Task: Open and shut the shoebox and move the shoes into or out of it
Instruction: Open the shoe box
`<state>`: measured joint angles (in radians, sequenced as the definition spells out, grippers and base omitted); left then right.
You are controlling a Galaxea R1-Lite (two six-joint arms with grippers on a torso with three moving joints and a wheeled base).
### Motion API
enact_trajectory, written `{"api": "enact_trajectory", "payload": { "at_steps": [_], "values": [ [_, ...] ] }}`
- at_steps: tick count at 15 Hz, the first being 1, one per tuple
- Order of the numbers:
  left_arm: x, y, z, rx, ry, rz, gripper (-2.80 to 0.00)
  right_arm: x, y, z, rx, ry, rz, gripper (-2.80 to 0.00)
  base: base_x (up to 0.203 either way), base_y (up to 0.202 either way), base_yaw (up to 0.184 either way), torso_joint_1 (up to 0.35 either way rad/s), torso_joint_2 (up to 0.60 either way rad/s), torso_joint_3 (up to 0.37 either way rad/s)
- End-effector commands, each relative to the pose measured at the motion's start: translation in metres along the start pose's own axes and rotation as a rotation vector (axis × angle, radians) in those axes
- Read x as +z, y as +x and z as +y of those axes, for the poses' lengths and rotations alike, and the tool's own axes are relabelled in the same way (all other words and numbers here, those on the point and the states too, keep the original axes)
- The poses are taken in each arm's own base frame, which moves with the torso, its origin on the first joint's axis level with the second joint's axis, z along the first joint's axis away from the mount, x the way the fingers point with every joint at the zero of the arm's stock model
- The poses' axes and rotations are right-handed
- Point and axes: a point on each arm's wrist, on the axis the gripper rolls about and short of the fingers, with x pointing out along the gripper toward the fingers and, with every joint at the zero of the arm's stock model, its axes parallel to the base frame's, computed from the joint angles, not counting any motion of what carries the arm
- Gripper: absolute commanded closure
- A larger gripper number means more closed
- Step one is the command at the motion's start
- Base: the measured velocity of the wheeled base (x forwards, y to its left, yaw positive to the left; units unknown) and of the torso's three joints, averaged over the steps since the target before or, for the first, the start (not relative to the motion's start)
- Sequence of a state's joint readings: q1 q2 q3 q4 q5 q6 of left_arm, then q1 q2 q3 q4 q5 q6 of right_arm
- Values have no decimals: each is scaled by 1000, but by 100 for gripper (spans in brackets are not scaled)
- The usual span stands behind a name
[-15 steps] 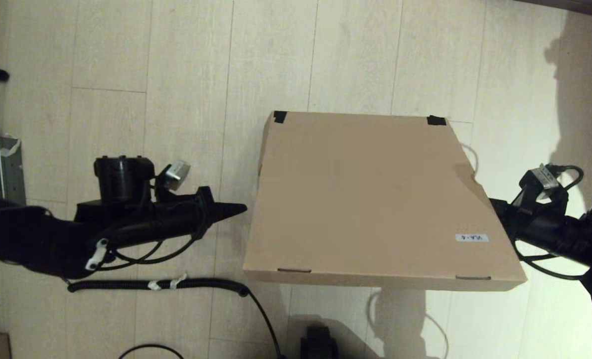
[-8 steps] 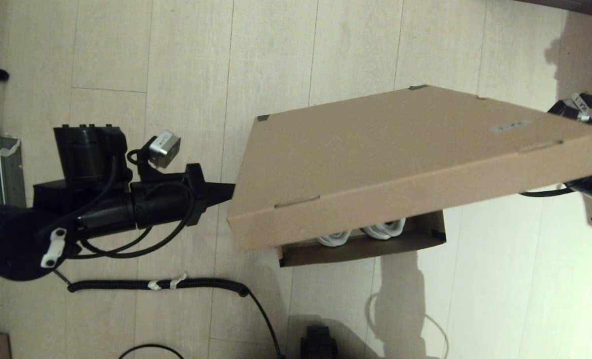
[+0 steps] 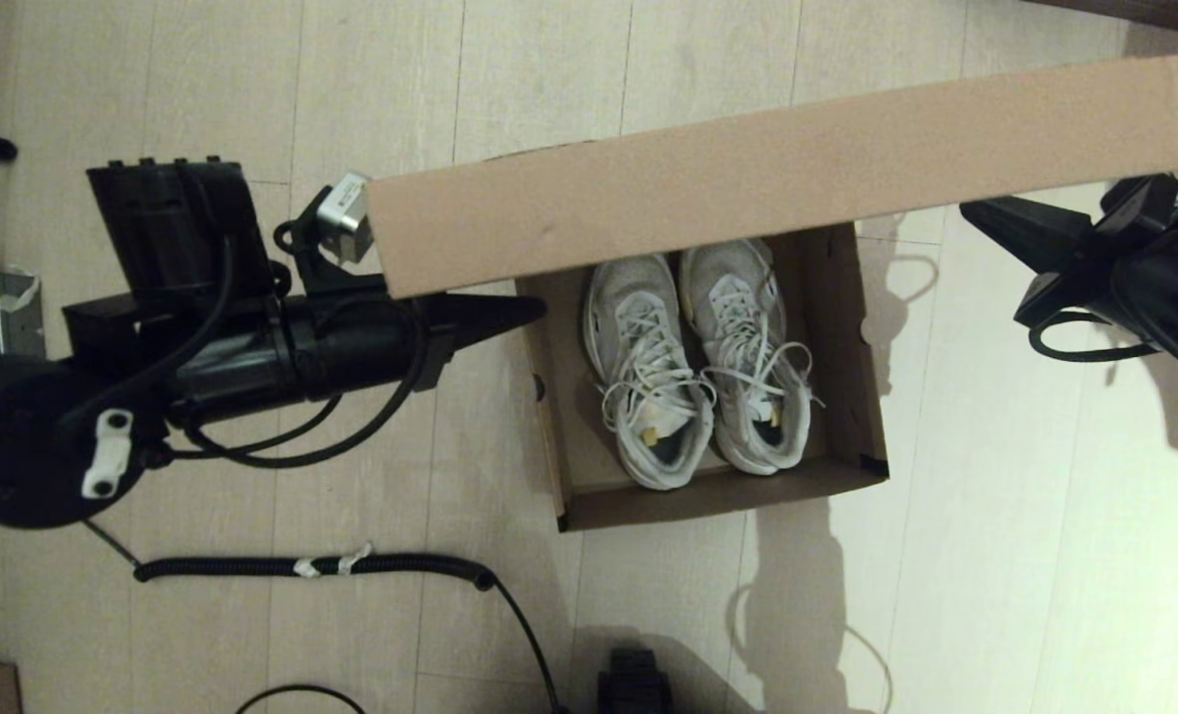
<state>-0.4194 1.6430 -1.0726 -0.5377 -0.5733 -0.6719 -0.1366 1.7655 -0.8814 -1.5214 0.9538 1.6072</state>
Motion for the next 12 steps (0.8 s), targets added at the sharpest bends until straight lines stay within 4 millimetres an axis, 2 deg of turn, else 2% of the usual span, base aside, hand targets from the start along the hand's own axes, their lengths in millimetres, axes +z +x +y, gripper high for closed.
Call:
{"api": "enact_trajectory", "payload": {
  "at_steps": [1,4,8,10,12],
  "values": [
    [18,13,-1,0,30,-64,0,-3,-3,-2,-8,14,3,0,0,0,0,0,0,0],
    [58,28,4,19,91,-201,0,-10,-10,-10,-39,37,6,0,0,0,0,0,0,0],
    [94,39,40,76,124,-302,0,-21,-34,-31,-130,-15,-17,0,0,0,0,0,0,0],
    [100,38,55,149,118,-359,0,-20,-50,-37,-178,-103,-45,0,0,0,0,0,0,0],
    [86,34,66,206,86,-332,0,-14,-60,-41,-210,-224,-66,0,0,0,0,0,0,0]
  ]
}}
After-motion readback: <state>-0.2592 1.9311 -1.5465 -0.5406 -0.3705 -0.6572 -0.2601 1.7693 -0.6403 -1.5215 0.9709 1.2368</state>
